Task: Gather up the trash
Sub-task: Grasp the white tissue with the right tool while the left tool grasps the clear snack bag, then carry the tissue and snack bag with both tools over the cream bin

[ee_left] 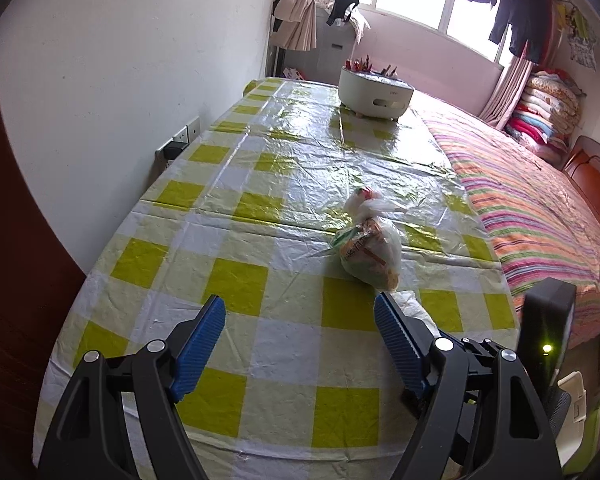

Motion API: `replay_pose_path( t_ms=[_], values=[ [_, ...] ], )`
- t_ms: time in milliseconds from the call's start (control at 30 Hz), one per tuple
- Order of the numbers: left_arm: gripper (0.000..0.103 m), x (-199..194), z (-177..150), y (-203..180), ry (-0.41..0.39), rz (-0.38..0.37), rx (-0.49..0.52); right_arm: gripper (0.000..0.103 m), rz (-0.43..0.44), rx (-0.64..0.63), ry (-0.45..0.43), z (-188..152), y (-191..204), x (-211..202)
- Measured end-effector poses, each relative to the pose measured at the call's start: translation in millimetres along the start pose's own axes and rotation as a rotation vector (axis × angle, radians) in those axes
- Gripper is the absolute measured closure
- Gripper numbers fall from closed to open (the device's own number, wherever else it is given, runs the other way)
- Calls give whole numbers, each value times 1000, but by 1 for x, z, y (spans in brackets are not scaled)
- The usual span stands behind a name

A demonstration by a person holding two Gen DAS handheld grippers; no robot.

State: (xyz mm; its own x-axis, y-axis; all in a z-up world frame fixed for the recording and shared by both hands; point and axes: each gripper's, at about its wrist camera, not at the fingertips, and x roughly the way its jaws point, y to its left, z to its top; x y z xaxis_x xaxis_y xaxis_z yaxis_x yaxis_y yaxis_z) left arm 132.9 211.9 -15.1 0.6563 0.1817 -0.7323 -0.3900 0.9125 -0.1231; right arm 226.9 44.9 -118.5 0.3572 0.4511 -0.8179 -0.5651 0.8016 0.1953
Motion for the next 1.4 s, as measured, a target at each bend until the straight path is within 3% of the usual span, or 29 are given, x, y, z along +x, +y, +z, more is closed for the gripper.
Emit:
replay_pose_path(
  t_ms=[367, 533, 733, 767, 833, 933, 1067, 1400],
  values=[
    [28, 38, 21, -57, 26, 44, 158, 76, 51, 174, -63, -3, -71, -41],
    [28, 71, 30, -85, 54, 59, 233, 76, 62, 198, -123, -4, -81, -66],
    [29, 117, 41, -88, 123, 111, 221, 76, 86, 211, -145, -10, -80, -80],
    [30, 122, 42, -89, 122, 112, 225, 76, 89, 214, -149, -13, -79, -81],
    [61, 127, 42, -90, 124, 100, 248, 76, 91, 217, -154, -19, -78, -84],
    [65, 123, 41, -89, 122, 91, 244, 76, 91, 220, -170, -20, -80, -87],
    [66, 98, 30, -78, 110, 15, 191, 76, 88, 223, -195, -21, -82, -98],
    [66, -6, -23, -50, 5, -152, 97, 76, 106, 227, -234, -53, -78, -125]
  ],
)
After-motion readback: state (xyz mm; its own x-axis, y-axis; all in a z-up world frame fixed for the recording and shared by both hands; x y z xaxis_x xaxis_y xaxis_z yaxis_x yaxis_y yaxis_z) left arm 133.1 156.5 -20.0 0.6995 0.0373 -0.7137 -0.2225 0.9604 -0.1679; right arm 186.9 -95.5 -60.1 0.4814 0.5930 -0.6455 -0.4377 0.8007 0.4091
